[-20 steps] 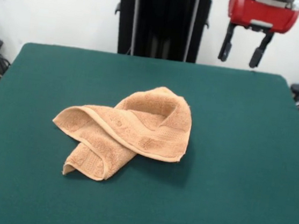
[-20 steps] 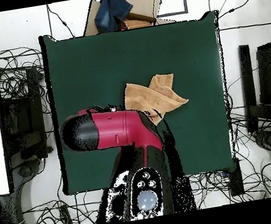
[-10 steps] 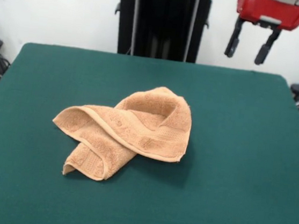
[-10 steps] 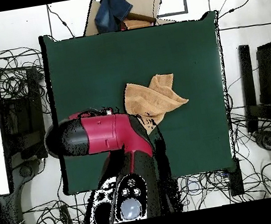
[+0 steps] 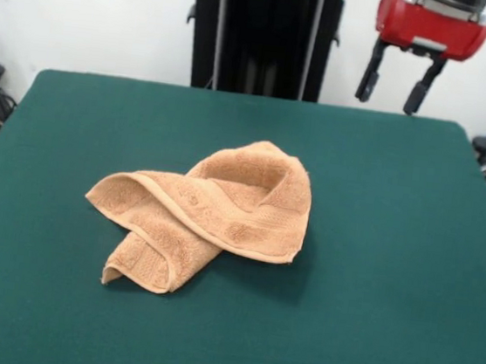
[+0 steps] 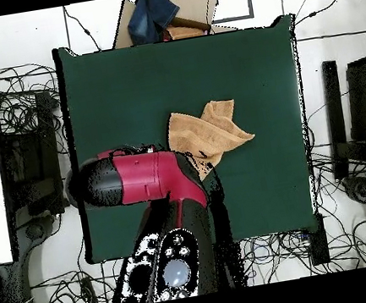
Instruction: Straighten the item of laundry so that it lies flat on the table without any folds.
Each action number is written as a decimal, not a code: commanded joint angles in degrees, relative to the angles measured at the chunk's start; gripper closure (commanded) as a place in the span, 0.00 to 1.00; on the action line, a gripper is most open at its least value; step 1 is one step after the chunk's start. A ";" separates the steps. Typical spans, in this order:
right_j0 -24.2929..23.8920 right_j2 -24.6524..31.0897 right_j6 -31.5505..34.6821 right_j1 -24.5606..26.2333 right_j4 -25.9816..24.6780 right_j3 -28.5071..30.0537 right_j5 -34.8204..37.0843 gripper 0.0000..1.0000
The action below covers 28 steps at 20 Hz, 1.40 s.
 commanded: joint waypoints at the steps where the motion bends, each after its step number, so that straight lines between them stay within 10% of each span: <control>1: 0.50 -0.30 13.11 -0.38 1.28 4.75 2.93 0.00; 13: -1.38 0.39 9.29 7.15 -0.64 -6.58 5.18 0.00; 28: -3.63 4.18 13.01 2.83 3.56 10.81 -9.43 0.00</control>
